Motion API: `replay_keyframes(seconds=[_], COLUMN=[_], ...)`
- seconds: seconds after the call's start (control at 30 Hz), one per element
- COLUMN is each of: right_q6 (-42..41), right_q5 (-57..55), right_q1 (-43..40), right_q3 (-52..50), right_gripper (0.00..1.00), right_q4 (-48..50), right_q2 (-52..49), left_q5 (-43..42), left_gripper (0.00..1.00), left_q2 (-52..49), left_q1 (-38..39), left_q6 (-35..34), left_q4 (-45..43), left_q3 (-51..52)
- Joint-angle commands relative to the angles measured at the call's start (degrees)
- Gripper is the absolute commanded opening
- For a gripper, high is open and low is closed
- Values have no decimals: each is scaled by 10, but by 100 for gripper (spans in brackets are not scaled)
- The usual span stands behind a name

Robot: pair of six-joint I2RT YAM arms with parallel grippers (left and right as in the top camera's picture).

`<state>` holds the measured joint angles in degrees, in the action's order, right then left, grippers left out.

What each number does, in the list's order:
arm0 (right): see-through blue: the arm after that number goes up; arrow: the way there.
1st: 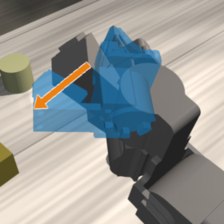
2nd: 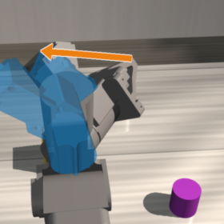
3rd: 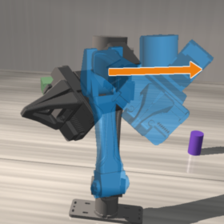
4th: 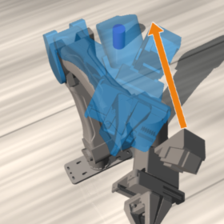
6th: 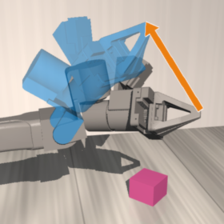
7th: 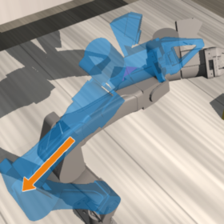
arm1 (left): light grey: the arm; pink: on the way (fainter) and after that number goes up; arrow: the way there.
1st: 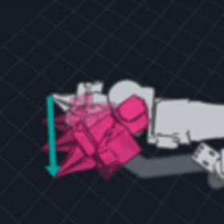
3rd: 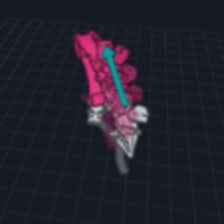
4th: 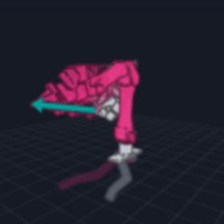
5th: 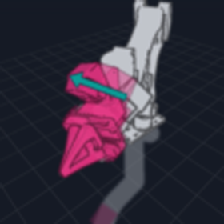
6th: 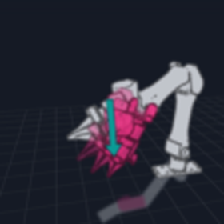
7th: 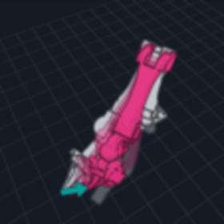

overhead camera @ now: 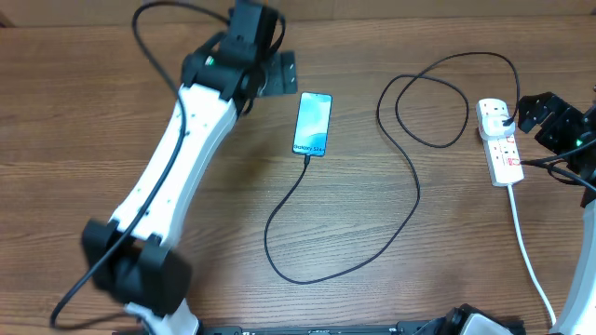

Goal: Plug charger to phone and switch on socket

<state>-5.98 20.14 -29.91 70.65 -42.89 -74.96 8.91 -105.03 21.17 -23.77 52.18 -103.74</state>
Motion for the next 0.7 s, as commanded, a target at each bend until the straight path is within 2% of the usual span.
replay_keyframes(seconds=[0.0, 0.33, 0.4, 0.67], right_q6=[0, 0, 0, 0], right_q5=[0, 0, 0, 0], right_q1=[3, 3, 3, 3], right_q3=[-1, -1, -1, -1], right_gripper=[100, 100, 100, 100], right_q4=[3, 3, 3, 3], right_q2=[-1, -1, -1, -1], left_q5=[38, 42, 45, 50], left_gripper=[100, 100, 100, 100], left_q2=[71, 241, 304, 485], left_q1=[-1, -2, -3, -17], left_q6=[5, 6, 6, 4], left_q4=[-46, -299, -377, -574], left_q3=[122, 442, 532, 765])
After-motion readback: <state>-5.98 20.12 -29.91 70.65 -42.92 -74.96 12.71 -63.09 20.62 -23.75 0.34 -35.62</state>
